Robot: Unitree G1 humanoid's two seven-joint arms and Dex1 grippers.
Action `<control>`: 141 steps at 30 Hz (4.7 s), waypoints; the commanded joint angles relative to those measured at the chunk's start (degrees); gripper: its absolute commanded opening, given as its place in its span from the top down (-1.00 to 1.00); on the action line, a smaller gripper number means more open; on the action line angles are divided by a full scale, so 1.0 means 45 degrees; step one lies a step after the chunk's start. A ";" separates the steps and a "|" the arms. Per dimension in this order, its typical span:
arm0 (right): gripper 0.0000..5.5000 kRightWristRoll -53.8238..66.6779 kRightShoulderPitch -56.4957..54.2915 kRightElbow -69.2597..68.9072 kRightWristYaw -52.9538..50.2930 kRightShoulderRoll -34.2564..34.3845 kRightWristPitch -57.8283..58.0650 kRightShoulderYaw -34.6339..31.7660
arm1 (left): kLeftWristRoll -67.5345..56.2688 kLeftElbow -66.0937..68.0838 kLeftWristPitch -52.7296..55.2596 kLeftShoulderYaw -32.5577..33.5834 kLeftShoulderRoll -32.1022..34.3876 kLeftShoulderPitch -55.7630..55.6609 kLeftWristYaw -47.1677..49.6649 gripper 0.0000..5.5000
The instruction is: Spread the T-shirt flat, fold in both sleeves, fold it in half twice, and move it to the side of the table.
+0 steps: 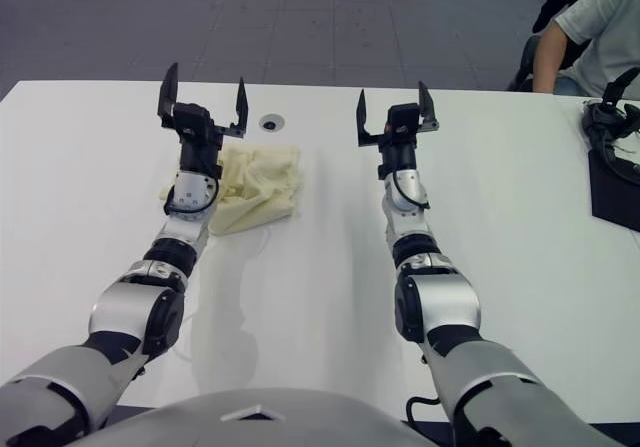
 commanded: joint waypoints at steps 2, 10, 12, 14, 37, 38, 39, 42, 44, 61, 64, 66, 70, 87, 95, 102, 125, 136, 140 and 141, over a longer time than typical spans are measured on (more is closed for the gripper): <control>-0.95 -0.0035 0.0022 0.0030 -0.0084 -0.0080 -0.0047 0.0006 | -0.0110 0.0018 0.0101 0.0042 0.0014 -0.0061 -0.0072 -0.96; -0.95 -0.0037 0.0021 0.0024 -0.0088 -0.0075 -0.0051 0.0010 | -0.0140 -0.0001 0.0095 0.0062 0.0015 -0.0051 -0.0109 -0.96; -0.95 -0.0039 0.0016 0.0029 -0.0087 -0.0077 -0.0049 0.0006 | -0.0141 -0.0001 0.0095 0.0066 0.0015 -0.0054 -0.0110 -0.96; -0.95 -0.0045 0.0020 0.0030 -0.0093 -0.0081 -0.0051 -0.0003 | -0.0144 0.0009 0.0096 0.0070 0.0009 -0.0062 -0.0119 -0.96; -0.95 -0.0048 0.0011 -0.0020 -0.0082 -0.0084 -0.0021 -0.0007 | -0.0152 -0.0108 0.0175 0.0069 -0.0013 -0.0044 -0.0173 -0.96; -0.95 -0.0020 0.0020 -0.0108 -0.0054 -0.0082 -0.0044 -0.0016 | -0.0176 -0.0264 0.0169 0.0069 -0.0003 0.0006 -0.0211 -0.96; -0.95 -0.0037 0.0050 -0.0254 -0.0094 -0.0106 -0.0097 -0.0006 | -0.0164 -0.0557 0.0144 0.0067 0.0034 0.0096 -0.0199 -0.96; -0.95 0.0315 0.0637 -0.1773 0.0269 -0.0207 -0.0045 -0.0088 | -0.0307 -0.3126 0.0814 0.0158 0.0331 0.0972 -0.0386 -0.96; -0.95 0.1094 0.1922 -0.4632 0.0772 -0.0193 0.1044 -0.0204 | 0.0173 -0.6390 0.2663 0.0280 0.0974 0.2322 -0.0715 -0.96; -0.95 -0.0797 0.9208 -1.5887 0.0735 -0.0188 0.4795 0.0895 | 0.7758 -1.2121 0.5183 -0.0427 0.7359 0.8143 -0.3262 -0.96; -0.95 -0.0962 0.9472 -1.6602 0.0709 -0.0384 0.5020 0.0678 | 0.9398 -1.1592 0.5287 -0.1364 0.7889 0.7943 -0.2853 -0.96; -0.95 -0.1032 0.9709 -1.7109 0.0675 -0.0408 0.5172 0.0639 | 1.0263 -1.1125 0.5379 -0.1916 0.8171 0.7631 -0.2505 -0.96; -0.95 -0.1165 1.0055 -1.7742 0.0641 -0.0294 0.5348 0.0808 | 1.1108 -0.9975 0.5537 -0.2976 0.8104 0.6752 -0.1963 -0.96; -0.95 -0.1001 1.0394 -1.9006 0.1228 -0.0859 0.6221 0.0597 | 1.0981 -1.4769 0.3130 -0.6596 0.7761 0.9197 -0.1901 -0.96; -0.95 -0.0884 0.9822 -1.8276 0.1586 -0.1963 0.6103 -0.0233 | 1.1219 -1.6781 0.1568 -0.7930 0.8413 1.0871 -0.2660 -0.96; -0.95 -0.0899 0.9747 -1.8154 0.1895 -0.2113 0.6056 -0.0065 | 0.7221 -1.8252 0.1352 -0.6735 1.0356 1.1935 -0.3777 -0.96; -0.96 -0.0839 1.0002 -1.8040 0.1823 -0.2070 0.5797 -0.0179 | -0.2436 -1.6939 0.5132 -0.3144 1.0637 1.2987 -0.8278 -0.70; -0.96 -0.1257 1.0149 -1.7911 0.1503 -0.2021 0.5596 -0.0219 | -0.1855 -1.6276 0.4993 -0.3158 0.9312 1.2862 -0.9167 0.04; -0.96 -0.1300 1.0141 -1.7879 0.1447 -0.2006 0.5571 -0.0196 | -0.1628 -1.6221 0.4945 -0.3157 0.9078 1.2892 -0.9342 0.27; -0.96 -0.1324 1.0144 -1.7882 0.1427 -0.1995 0.5564 -0.0190 | -0.1584 -1.6169 0.4920 -0.3176 0.9015 1.2883 -0.9400 0.31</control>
